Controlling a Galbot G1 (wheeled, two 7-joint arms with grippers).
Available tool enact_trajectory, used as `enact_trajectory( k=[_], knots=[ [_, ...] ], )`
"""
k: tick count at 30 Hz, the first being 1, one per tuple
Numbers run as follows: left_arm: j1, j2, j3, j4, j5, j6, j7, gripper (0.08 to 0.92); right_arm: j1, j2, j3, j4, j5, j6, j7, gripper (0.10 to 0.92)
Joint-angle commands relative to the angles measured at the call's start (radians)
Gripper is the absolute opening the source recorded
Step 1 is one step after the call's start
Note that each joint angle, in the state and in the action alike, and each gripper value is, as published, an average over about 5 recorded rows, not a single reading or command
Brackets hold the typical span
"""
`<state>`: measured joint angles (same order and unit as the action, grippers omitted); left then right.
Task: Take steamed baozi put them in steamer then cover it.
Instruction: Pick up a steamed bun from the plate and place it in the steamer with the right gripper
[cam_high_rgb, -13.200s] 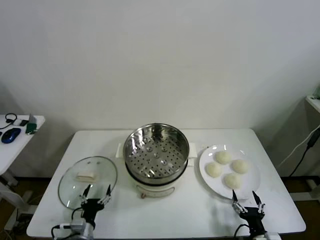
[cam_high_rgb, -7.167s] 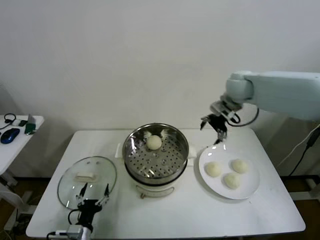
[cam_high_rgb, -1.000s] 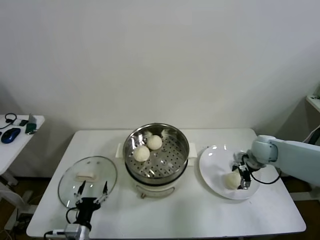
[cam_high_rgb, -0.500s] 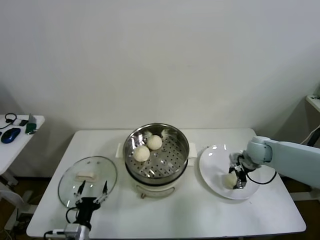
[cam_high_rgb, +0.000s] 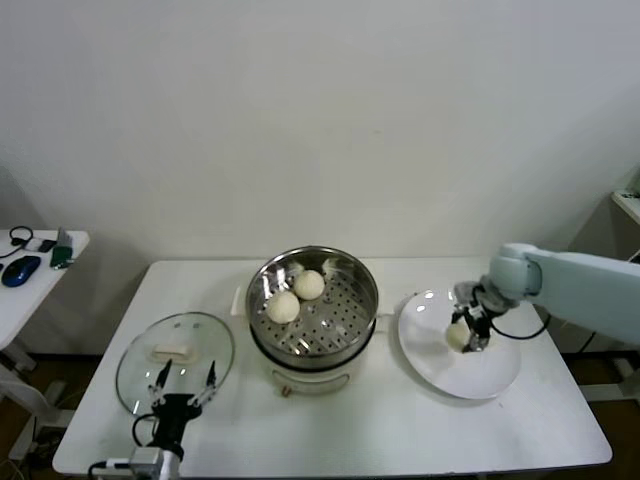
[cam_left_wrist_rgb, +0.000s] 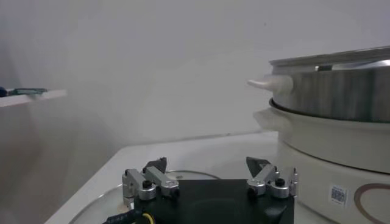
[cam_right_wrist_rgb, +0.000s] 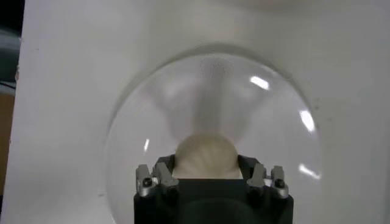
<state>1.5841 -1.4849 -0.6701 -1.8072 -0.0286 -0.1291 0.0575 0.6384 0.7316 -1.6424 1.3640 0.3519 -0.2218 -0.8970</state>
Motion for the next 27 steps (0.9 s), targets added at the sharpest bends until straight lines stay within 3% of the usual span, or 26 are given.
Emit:
enact_trajectory(
  k=[1, 6, 15, 27],
  knots=[
    [-0.001, 0.001, 0.005, 0.001, 0.008, 0.001, 0.0, 0.823, 0.457, 0.176, -0.105, 0.036, 0.078, 0.186, -0.088, 0.703],
    [-0.004, 0.0, 0.009, 0.003, 0.01, 0.001, 0.001, 0.823, 0.515, 0.274, -0.018, 0.128, 0.047, 0.288, -0.07, 0.7],
    [-0.004, 0.001, 0.007, -0.002, 0.011, 0.002, 0.001, 0.823, 0.334, 0.432, 0.084, 0.345, -0.164, 0.35, 0.037, 0.696],
    [-0.004, 0.003, -0.006, -0.004, 0.007, 0.002, 0.001, 0.823, 0.135, 0.554, 0.058, 0.281, -0.336, 0.41, 0.053, 0.698]
  ],
)
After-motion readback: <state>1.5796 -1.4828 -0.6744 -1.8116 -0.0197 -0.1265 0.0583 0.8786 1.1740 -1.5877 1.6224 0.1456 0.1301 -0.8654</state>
